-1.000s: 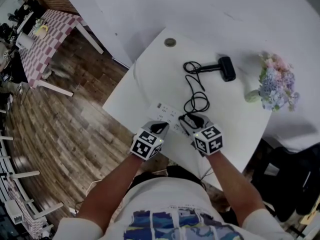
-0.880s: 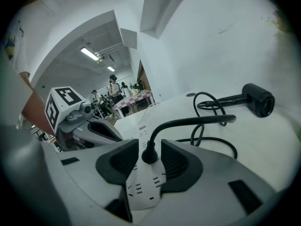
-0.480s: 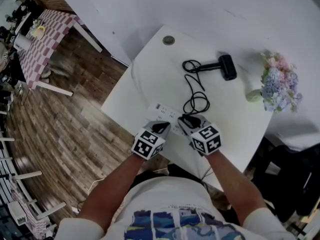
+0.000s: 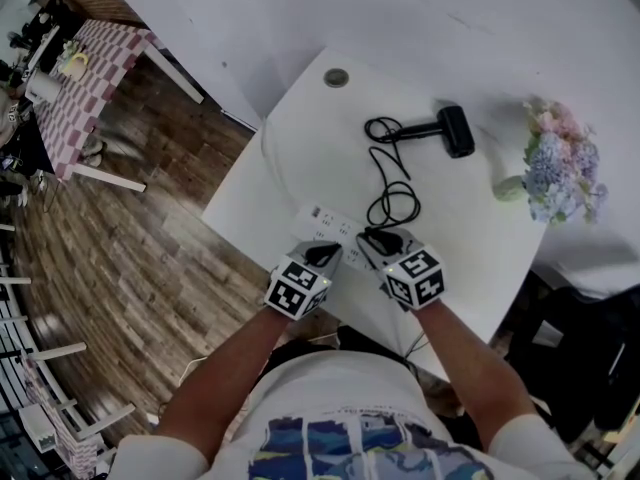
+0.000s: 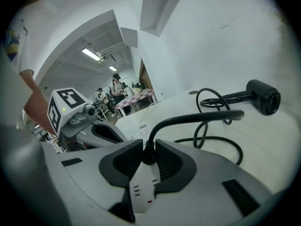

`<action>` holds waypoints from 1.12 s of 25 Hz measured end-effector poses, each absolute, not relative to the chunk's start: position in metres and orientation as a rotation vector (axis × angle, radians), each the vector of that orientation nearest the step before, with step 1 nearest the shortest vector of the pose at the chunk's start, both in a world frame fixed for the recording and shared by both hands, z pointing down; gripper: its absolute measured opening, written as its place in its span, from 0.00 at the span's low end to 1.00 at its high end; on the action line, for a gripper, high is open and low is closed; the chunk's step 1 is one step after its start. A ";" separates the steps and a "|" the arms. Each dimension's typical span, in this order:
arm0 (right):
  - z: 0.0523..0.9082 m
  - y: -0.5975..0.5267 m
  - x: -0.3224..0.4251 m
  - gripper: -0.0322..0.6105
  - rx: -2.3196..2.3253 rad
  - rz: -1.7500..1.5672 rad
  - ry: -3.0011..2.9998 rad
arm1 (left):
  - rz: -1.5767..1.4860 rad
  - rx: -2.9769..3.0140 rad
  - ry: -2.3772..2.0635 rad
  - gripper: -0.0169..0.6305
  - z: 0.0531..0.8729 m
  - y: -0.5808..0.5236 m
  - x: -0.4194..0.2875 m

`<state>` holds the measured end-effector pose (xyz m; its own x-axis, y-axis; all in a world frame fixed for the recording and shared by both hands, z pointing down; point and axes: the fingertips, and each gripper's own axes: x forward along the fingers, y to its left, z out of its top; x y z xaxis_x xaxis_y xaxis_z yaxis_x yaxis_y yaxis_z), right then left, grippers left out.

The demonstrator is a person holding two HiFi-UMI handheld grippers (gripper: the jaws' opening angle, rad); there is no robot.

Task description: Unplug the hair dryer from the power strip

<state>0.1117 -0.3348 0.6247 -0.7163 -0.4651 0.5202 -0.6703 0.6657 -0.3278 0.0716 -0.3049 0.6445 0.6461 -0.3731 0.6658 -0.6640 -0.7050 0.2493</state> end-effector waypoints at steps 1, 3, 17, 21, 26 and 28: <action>0.625 -0.335 0.112 0.17 0.891 0.712 -2.487 | 0.825 2.397 -0.813 0.03 0.645 -0.305 0.072; 0.624 -0.336 0.112 0.16 0.892 0.704 -2.485 | 0.849 2.414 -0.816 0.03 0.645 -0.305 0.072; 0.619 -0.333 0.111 0.14 0.886 0.598 -2.458 | 0.920 2.384 -0.789 0.03 0.648 -0.305 0.073; 0.616 -0.332 0.109 0.13 0.889 0.574 -2.456 | 0.925 2.381 -0.777 0.03 0.648 -0.305 0.073; 0.616 -0.328 0.109 0.13 0.883 0.508 -2.428 | 0.931 2.377 -0.774 0.03 0.648 -0.305 0.073; 0.612 -0.328 0.108 0.13 0.889 0.500 -2.436 | 0.933 2.376 -0.774 0.03 0.648 -0.305 0.073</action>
<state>0.1083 -0.3280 0.6119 -0.6645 -0.4923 0.5622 -0.6739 0.7199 -0.1661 0.0731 -0.3049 0.6479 0.6098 -0.3290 0.7210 -0.6482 -0.7305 0.2149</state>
